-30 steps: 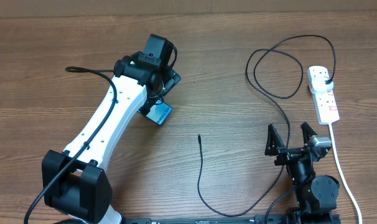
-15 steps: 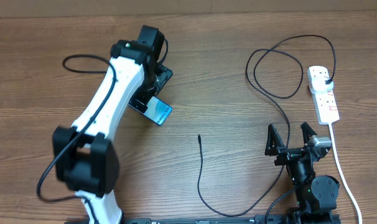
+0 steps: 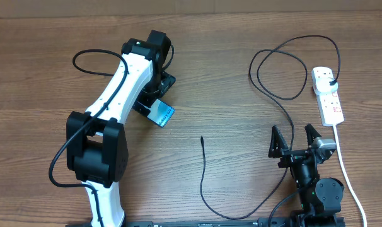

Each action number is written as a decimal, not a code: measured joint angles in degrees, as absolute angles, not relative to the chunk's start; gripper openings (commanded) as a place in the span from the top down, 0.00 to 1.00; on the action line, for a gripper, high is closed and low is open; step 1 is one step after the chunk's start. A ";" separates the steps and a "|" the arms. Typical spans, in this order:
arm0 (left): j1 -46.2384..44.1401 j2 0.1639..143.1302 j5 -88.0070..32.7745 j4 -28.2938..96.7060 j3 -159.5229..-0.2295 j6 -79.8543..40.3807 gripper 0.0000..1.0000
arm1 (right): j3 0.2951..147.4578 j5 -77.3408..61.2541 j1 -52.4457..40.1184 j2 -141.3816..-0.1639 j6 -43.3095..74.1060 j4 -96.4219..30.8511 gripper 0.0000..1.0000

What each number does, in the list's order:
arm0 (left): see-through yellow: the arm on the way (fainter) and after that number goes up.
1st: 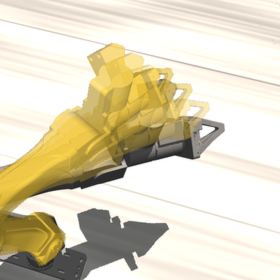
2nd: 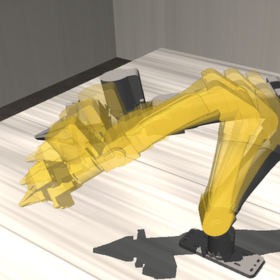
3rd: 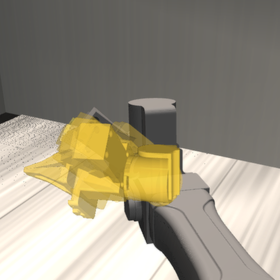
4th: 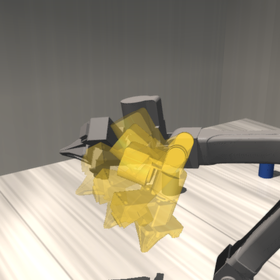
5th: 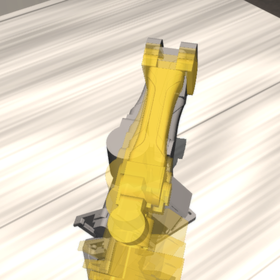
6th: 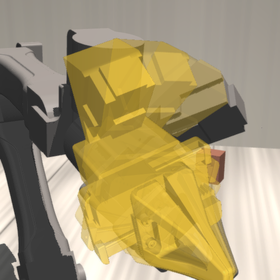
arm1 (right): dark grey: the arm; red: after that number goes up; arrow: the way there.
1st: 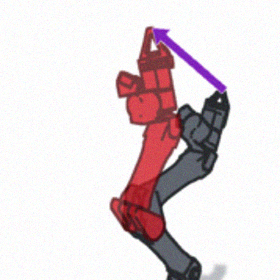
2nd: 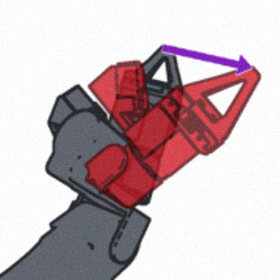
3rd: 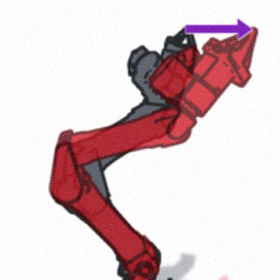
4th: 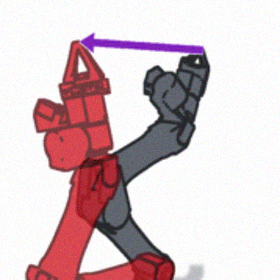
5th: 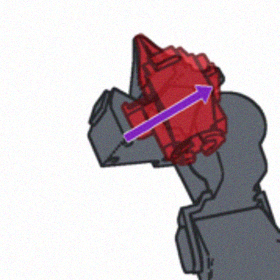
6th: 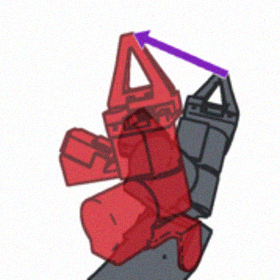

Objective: Plug charger to phone and switch on socket
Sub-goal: 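Lower the left gripper over the phone and align with its bottom, then close the left gripper on the phone's bottom edge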

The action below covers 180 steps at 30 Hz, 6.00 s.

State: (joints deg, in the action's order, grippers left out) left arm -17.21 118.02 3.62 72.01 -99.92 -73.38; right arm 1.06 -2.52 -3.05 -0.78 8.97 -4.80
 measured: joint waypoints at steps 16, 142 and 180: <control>-17.21 118.02 4.80 67.13 -99.68 -72.05 0.00 | 1.06 -2.55 -3.05 -0.78 8.97 -4.82 0.00; -12.12 118.06 1.98 51.55 -84.25 -68.88 0.00 | 1.06 -2.55 -3.05 -0.78 8.95 -4.80 0.00; -12.19 119.17 2.11 49.08 -82.76 -70.41 0.00 | 1.06 -2.55 -3.05 -0.78 8.95 -4.82 0.00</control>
